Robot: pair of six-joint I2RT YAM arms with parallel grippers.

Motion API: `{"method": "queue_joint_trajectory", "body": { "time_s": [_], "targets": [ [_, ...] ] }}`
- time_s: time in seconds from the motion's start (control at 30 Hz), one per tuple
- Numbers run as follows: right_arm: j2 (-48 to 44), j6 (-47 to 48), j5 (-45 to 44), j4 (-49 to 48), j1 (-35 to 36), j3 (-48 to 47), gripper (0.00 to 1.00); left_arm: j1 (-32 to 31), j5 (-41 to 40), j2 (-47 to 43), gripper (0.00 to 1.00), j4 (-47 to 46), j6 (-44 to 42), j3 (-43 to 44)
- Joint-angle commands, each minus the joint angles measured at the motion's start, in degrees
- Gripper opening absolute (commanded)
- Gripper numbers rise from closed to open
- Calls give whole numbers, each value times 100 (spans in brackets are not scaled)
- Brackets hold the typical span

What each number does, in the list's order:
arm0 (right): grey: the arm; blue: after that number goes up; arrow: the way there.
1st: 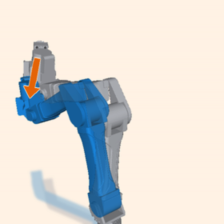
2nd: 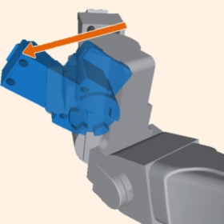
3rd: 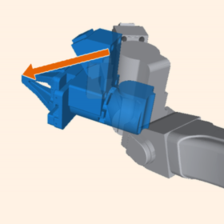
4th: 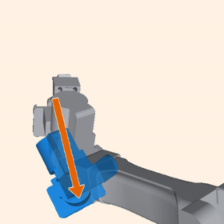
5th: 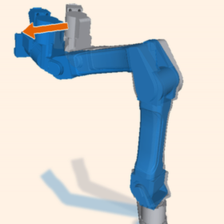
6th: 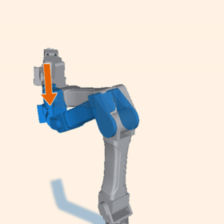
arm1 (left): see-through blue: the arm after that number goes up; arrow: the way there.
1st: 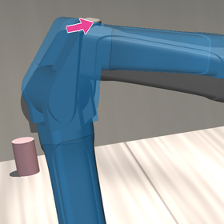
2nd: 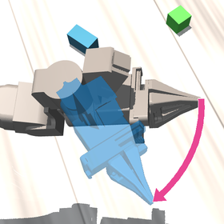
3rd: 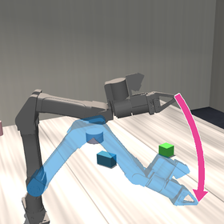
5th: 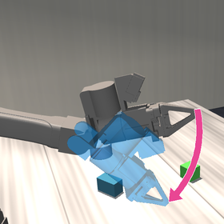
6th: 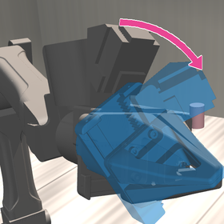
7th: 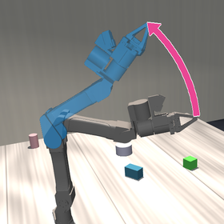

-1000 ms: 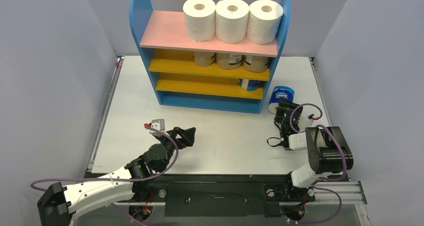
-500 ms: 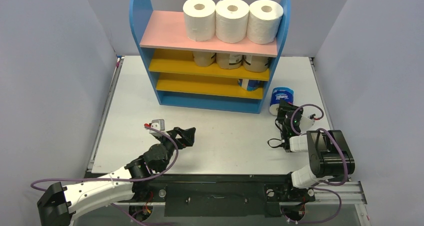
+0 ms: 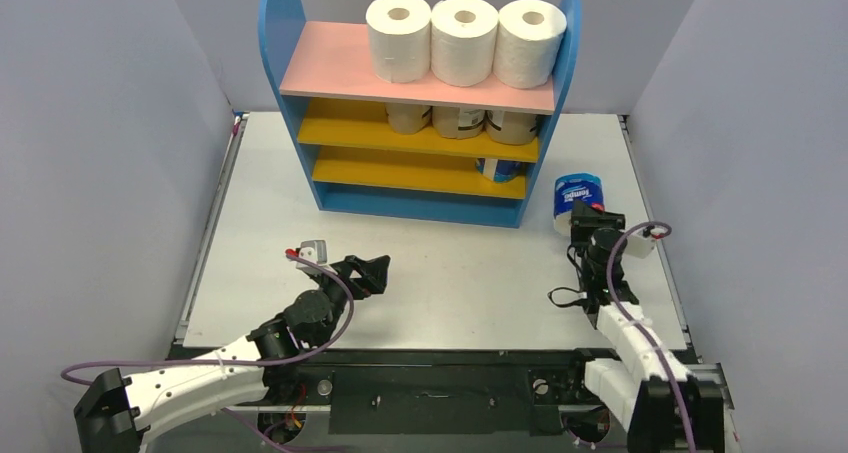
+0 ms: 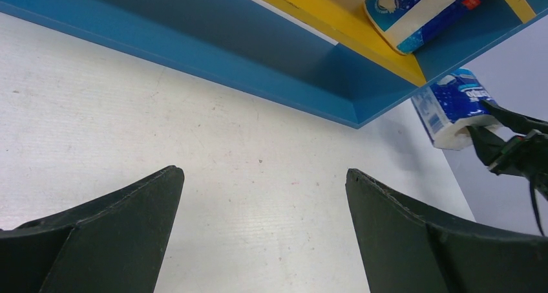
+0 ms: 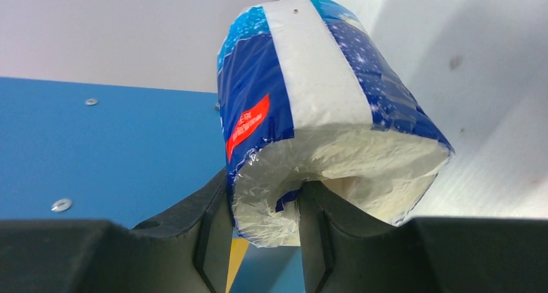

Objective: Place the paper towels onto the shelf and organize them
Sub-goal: Move the paper towel to the center of the board.

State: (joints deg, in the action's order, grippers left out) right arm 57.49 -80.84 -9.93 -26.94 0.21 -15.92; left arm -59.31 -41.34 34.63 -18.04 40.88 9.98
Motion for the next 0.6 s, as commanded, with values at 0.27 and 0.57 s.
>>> {"method": "queue_joint_trajectory", "body": {
  "time_s": [0.27, 0.57],
  "targets": [
    [-2638, 2894, -142, 5411, 239, -1967, 22, -13, 86, -185, 97, 27, -11, -9],
    [-1776, 3791, -374, 7635, 2434, -3759, 22, -19, 51, -363, 97, 212, 100, 23]
  ]
}}
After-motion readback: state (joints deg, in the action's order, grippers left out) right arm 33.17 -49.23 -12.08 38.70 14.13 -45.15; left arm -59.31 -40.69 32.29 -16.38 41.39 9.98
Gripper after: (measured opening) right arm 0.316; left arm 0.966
